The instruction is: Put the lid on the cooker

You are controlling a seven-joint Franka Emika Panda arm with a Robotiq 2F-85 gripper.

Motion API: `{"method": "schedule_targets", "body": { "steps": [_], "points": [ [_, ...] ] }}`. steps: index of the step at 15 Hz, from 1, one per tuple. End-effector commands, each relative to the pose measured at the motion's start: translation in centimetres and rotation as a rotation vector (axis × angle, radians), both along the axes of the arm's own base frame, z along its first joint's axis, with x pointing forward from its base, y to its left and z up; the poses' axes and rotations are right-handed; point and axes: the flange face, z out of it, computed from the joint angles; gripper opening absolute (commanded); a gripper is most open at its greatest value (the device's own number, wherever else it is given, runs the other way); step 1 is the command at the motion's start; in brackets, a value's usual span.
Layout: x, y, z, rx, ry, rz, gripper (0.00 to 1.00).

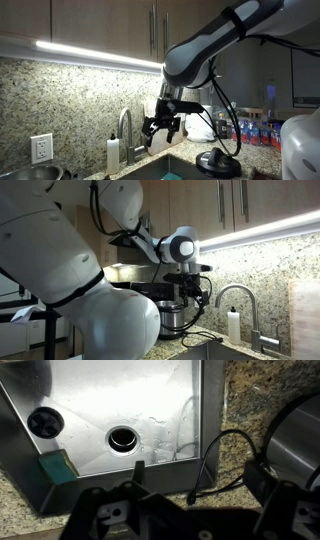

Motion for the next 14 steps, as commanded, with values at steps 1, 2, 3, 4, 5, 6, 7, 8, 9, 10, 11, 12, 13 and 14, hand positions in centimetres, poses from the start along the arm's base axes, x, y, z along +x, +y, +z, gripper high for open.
{"method": "schedule_targets", "body": {
  "steps": [1,2,3,4,5,6,7,8,9,10,11,12,13,14],
  "points": [
    [-0.17,-0.07,-0.43,-0.002,0.015,0.0,1.0],
    [-0.33,-0.13,-0.94,-0.003,0.026,-0.001,1.0],
    [-0.41,-0.16,-1.24,-0.004,0.033,-0.001,1.0],
    [-0.4,-0.16,-1.33,-0.005,0.036,-0.001,1.0],
    [-0.4,-0.16,-1.35,-0.005,0.036,-0.001,1.0],
    [-0.4,-0.16,-1.35,-0.005,0.036,-0.001,1.0],
    [-0.4,-0.16,-1.35,-0.005,0.036,-0.001,1.0],
    [-0.4,-0.16,-1.35,-0.005,0.036,-0.001,1.0],
    [-0.4,-0.16,-1.35,-0.005,0.036,-0.001,1.0],
    [-0.4,-0.16,-1.35,-0.005,0.036,-0.001,1.0],
    [-0.4,-0.16,-1.35,-0.005,0.036,-0.001,1.0],
    [-0.4,-0.16,-1.35,-0.005,0.036,-0.001,1.0],
    [-0.4,-0.16,-1.35,-0.005,0.036,-0.001,1.0],
    [-0.4,-0.16,-1.35,-0.005,0.036,-0.001,1.0]
  ]
}}
